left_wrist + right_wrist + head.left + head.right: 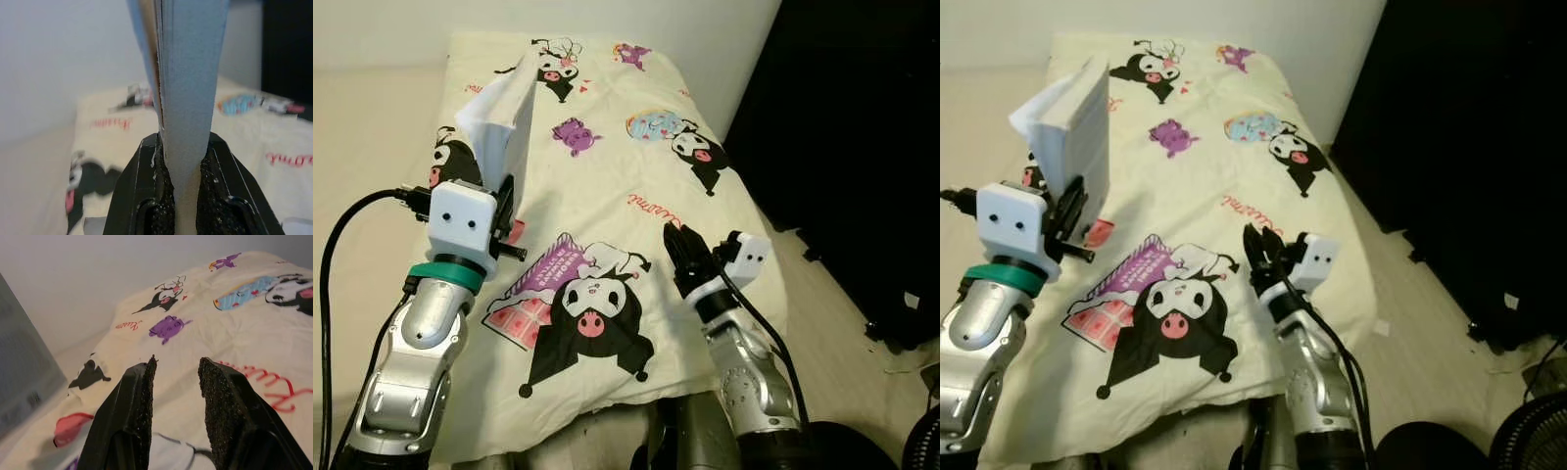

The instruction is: Clean up the room

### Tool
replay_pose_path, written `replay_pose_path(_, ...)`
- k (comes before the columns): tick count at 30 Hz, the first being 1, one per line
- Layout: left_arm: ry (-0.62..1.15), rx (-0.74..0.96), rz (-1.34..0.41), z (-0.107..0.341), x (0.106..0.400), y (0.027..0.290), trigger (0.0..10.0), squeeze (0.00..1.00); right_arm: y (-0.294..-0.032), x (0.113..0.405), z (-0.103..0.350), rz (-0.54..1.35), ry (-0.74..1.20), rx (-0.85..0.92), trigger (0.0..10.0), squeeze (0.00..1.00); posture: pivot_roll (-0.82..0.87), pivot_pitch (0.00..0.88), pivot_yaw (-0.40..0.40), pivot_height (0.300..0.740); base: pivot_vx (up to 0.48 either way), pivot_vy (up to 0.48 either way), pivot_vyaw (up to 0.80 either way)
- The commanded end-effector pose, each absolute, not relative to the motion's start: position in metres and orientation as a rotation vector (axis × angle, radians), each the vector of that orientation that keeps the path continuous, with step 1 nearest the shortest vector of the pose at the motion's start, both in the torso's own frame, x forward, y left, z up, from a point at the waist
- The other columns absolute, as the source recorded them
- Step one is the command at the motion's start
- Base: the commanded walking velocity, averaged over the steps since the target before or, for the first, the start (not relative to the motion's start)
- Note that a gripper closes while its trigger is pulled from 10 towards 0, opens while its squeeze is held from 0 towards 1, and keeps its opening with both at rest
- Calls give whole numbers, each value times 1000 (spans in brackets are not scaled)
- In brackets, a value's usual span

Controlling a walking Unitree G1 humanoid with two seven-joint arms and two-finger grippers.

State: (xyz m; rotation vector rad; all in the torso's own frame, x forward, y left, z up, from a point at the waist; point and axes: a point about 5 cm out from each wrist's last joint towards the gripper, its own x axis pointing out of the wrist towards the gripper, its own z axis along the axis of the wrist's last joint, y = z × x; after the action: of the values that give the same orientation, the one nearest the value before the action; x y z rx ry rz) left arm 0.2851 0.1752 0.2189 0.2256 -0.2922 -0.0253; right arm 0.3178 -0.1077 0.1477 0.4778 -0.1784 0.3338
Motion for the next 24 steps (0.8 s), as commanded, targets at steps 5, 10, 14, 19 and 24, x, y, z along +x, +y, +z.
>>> replay_pose_path(5,-229,193,-10,210,284,179,10000,0,-111,315,143,314,-166,473,10000,0,118,64,-31,633,0,0,0)
replay_pose_path(10,-225,204,10,208,286,182,10000,0,-111,315,143,308,-165,470,10000,0,118,64,-31,658,0,0,0)
replay_pose_path(14,-231,231,18,211,288,183,10000,0,-112,317,142,301,-163,468,10000,0,108,63,-23,677,0,0,0)
replay_pose_path(19,-229,235,26,211,289,184,10000,0,-113,316,141,294,-160,467,10000,0,108,62,-21,697,0,0,0)
replay_pose_path(24,-227,239,30,211,290,184,10000,0,-113,316,140,288,-159,467,10000,0,106,60,-20,717,0,0,0)
